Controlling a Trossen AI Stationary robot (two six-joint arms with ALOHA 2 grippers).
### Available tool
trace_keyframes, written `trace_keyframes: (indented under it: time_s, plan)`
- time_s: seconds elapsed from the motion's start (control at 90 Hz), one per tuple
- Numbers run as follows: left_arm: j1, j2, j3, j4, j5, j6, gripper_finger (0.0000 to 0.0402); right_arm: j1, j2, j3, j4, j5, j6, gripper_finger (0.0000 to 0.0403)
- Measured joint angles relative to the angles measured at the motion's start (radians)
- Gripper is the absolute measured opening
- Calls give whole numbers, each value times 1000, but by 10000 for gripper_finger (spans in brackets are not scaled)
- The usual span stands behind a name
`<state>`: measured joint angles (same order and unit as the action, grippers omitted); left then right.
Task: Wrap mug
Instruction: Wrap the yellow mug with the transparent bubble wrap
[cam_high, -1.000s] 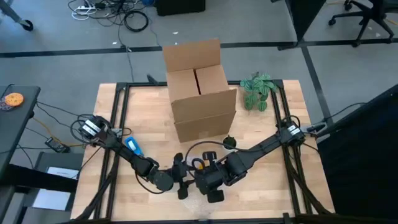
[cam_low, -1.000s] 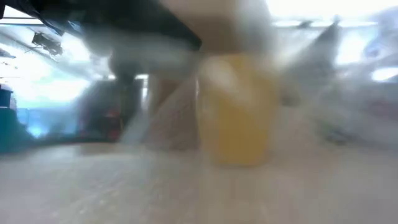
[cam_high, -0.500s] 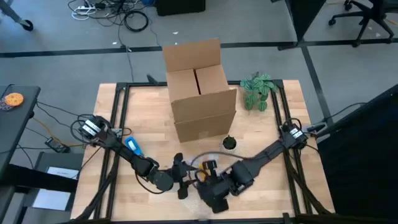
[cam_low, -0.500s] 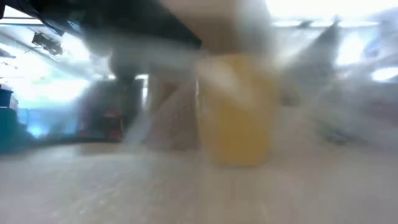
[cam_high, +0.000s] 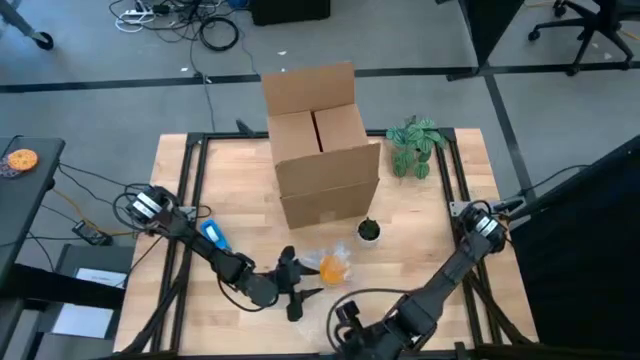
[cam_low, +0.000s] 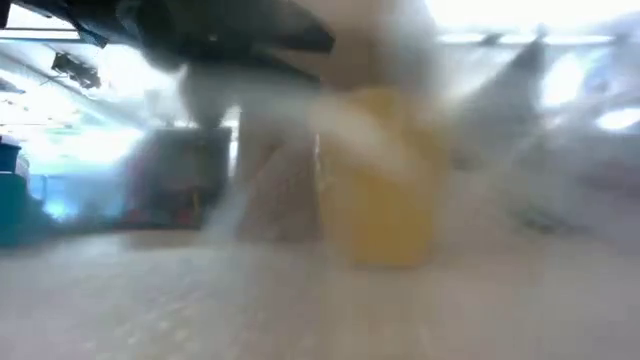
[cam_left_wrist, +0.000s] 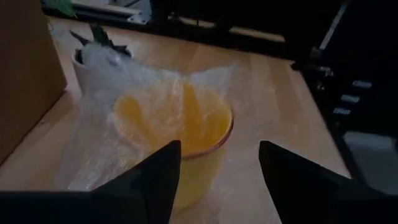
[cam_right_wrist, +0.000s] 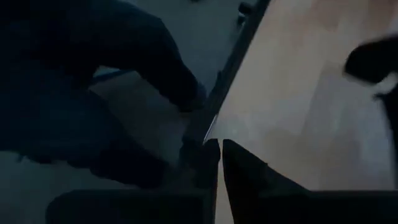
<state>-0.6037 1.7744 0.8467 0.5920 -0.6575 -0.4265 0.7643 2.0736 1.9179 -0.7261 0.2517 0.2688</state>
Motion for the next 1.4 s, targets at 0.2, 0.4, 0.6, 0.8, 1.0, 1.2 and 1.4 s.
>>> trace_keyframes:
  time_s: [0.2, 0.4, 0.6, 0.8, 1.0, 1.2, 1.4]
  plan:
    - [0, -1, 0, -35, 329, 57, 202, -5, 1, -142, 105, 7, 137, 36]
    - [-7, -78, 1, -197, 365, -15, 202, -5, 0, -275, 228, 19, 216, 88]
    - [-76, -184, 30, -447, 132, -31, 202, -6, 0, -446, 395, 44, 244, 108]
    - [-117, -190, 30, -549, 136, -125, 202, -19, 7, -546, 584, 31, 175, 106]
    - [-139, -141, 29, -570, 75, -210, 202, -24, 93, -522, 651, -16, 104, 109]
    - [-139, -80, 29, -530, 74, -215, 202, -35, 127, -505, 624, -14, 147, 95]
    - [-139, -76, 29, -534, 43, -231, 202, -39, 94, -510, 553, 15, 240, 13]
